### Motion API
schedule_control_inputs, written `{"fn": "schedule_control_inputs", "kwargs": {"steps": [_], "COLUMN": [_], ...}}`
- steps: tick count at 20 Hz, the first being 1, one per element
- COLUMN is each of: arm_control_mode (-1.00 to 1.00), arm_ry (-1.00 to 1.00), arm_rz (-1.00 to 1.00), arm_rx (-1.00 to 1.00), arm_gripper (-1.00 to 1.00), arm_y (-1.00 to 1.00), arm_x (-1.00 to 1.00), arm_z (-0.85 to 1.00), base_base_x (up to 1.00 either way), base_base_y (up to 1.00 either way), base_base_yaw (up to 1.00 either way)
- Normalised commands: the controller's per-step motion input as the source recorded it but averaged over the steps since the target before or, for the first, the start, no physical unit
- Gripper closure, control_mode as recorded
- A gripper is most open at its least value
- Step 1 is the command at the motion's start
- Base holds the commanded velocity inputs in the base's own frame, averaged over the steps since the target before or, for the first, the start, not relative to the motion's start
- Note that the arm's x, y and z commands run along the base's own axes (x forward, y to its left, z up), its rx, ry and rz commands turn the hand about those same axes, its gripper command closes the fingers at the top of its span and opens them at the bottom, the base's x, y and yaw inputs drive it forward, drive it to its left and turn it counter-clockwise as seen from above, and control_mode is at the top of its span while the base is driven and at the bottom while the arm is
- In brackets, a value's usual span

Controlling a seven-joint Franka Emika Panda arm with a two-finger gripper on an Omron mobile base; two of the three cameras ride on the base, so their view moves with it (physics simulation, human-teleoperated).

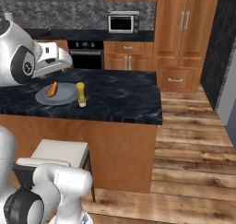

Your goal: Move the hot dog bun to the plate on the dining table and place the condiment next to that plate. Then navigate to the fridge and take the sausage and place it on the plate as well.

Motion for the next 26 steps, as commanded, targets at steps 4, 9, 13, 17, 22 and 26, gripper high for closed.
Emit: {"fn": "schedule_control_inputs", "kwargs": {"steps": [4, 9, 13, 17, 22, 26], "arm_control_mode": [-1.00, -1.00, -1.00, -1.00, -1.00, 1.00], "arm_ry": [0.00, 0.00, -0.01, 0.00, 0.00, 0.00], "arm_rz": [-0.30, -0.07, 0.00, -0.01, -0.08, 0.00], "arm_rx": [0.05, 0.06, 0.09, 0.07, 0.00, 0.00], "arm_gripper": [-1.00, -1.00, -1.00, -1.00, -1.00, -1.00], "arm_y": [-0.28, -0.21, -0.39, -0.39, -0.17, 0.00], "arm_x": [-0.80, -0.62, -0.61, -0.84, -0.77, 0.00], "arm_z": [0.32, 0.43, 0.24, 0.00, -0.03, 0.00], "base_base_x": [0.00, 0.00, 0.00, 0.00, 0.00, -0.18], "base_base_y": [0.00, 0.00, 0.00, 0.00, 0.00, 0.00], "base_base_yaw": [0.00, 0.00, 0.00, 0.00, 0.00, -0.11]}}
